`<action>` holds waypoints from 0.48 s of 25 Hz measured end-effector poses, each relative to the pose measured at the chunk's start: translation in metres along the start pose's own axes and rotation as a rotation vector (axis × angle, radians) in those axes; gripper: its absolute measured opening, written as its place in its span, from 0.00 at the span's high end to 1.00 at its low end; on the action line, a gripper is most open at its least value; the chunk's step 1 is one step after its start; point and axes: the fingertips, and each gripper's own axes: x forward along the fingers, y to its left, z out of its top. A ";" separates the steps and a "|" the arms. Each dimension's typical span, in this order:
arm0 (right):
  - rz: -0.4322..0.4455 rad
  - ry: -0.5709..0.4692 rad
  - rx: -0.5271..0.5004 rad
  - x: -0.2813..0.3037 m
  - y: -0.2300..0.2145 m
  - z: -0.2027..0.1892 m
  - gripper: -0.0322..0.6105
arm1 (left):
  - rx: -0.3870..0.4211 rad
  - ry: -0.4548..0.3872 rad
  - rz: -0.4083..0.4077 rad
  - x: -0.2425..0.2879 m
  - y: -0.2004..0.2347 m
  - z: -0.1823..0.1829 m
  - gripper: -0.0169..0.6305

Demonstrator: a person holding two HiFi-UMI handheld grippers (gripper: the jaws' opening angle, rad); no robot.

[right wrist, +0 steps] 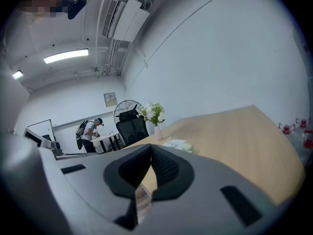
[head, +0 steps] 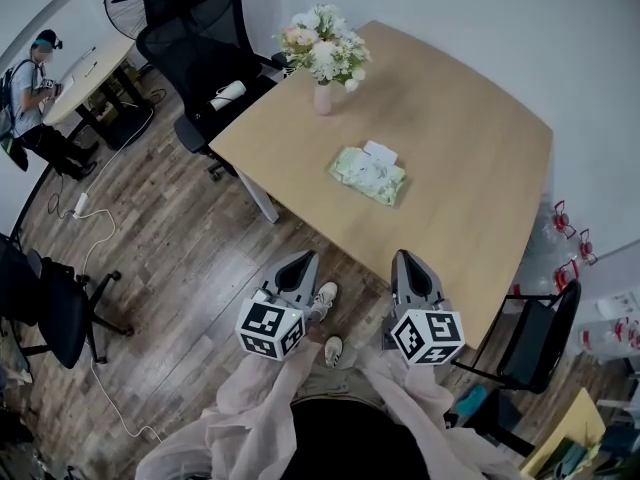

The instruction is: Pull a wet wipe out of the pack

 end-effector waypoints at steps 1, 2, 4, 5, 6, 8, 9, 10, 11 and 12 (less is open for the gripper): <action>0.001 0.003 0.001 0.005 -0.001 0.001 0.93 | -0.002 0.002 0.000 0.005 0.004 0.001 0.96; 0.001 0.007 0.001 0.011 -0.002 0.001 0.93 | -0.003 0.005 0.001 0.010 0.008 0.001 0.96; 0.001 0.016 0.003 0.022 -0.003 0.000 0.93 | -0.007 0.014 0.004 0.018 0.015 0.002 0.96; 0.001 0.022 0.005 0.028 -0.004 0.000 0.93 | -0.009 0.018 0.005 0.022 0.019 0.002 0.96; 0.000 0.026 0.008 0.033 -0.005 0.000 0.93 | -0.010 0.021 0.006 0.026 0.022 0.003 0.96; -0.003 0.033 0.017 0.044 -0.008 0.000 0.93 | -0.011 0.028 0.006 0.035 0.029 0.005 0.96; -0.004 0.035 0.022 0.049 -0.009 -0.001 0.93 | -0.012 0.032 0.006 0.039 0.032 0.005 0.96; -0.004 0.039 0.026 0.055 -0.010 -0.001 0.93 | -0.013 0.037 0.006 0.044 0.036 0.005 0.96; -0.004 0.043 0.029 0.061 -0.011 -0.002 0.93 | -0.015 0.043 0.006 0.048 0.040 0.005 0.96; -0.003 0.049 0.031 0.066 -0.012 -0.003 0.93 | -0.017 0.048 0.007 0.052 0.043 0.005 0.96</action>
